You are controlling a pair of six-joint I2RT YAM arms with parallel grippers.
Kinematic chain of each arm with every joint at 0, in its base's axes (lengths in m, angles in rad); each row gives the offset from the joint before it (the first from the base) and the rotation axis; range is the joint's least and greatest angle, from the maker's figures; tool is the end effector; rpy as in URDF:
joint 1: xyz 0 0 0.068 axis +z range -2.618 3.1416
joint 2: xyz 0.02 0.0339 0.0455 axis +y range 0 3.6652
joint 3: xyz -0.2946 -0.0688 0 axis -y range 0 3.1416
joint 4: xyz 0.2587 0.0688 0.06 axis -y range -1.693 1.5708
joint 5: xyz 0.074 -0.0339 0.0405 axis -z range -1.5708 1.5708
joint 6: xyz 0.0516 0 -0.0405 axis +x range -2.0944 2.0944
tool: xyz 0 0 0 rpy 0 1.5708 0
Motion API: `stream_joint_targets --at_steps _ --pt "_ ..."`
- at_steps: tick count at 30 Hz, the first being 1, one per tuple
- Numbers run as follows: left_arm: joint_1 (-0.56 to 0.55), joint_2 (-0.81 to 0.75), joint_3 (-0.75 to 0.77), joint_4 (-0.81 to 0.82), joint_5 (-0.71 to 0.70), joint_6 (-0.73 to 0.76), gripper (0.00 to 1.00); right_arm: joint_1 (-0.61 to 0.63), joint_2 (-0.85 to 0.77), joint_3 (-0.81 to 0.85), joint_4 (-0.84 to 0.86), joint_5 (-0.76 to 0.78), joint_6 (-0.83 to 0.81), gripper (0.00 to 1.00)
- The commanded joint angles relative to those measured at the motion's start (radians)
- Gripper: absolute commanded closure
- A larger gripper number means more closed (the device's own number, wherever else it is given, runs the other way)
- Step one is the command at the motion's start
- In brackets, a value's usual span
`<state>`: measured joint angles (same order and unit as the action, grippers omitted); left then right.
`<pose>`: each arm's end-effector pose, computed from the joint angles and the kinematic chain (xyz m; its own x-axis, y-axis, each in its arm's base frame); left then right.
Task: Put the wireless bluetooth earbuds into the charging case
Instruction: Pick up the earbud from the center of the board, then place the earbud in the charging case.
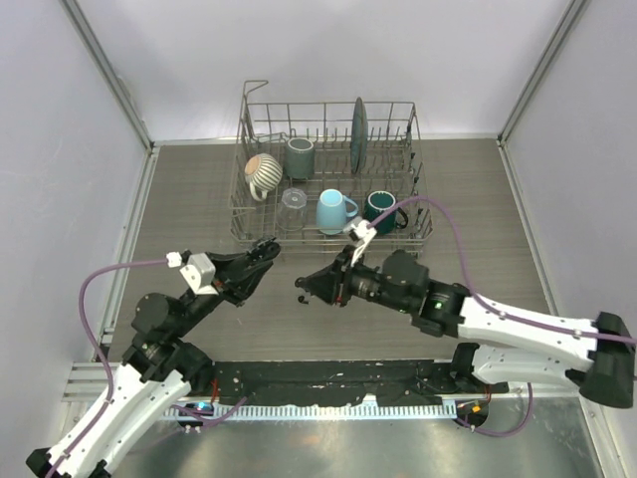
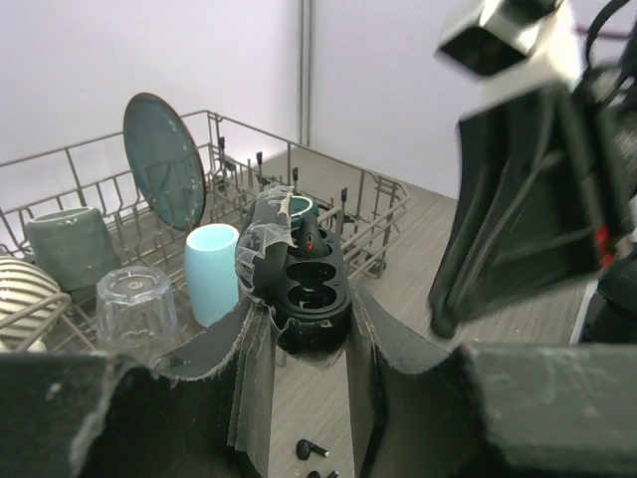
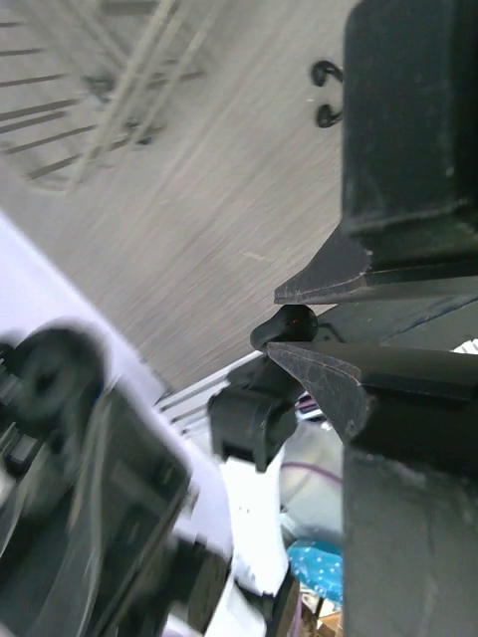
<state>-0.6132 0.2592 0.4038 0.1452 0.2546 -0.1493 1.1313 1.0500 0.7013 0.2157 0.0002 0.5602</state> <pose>0.0754 -0.0690 0.3211 0.1189 -0.2597 -0.9583 0.7807 0.6208 -0.0714 0.1113 0.2367 0.3204 -0.5286 0.1245 -0.8397 -0.7366 0.4244 0.5266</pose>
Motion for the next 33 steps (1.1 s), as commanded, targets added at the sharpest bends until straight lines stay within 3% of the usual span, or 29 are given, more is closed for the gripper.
stream_joint_targets --at_steps 1,15,33 --pt "0.0 0.052 0.02 0.108 0.044 -0.027 1.0 0.005 -0.134 0.111 -0.099 0.014 -0.138 0.99" --pt "0.0 0.219 0.066 0.292 0.308 -0.093 1.0 0.005 -0.044 0.313 -0.11 -0.175 -0.264 0.99" --pt "0.0 0.278 0.098 0.298 0.439 -0.133 1.0 0.005 -0.01 0.317 -0.059 -0.143 -0.266 0.99"
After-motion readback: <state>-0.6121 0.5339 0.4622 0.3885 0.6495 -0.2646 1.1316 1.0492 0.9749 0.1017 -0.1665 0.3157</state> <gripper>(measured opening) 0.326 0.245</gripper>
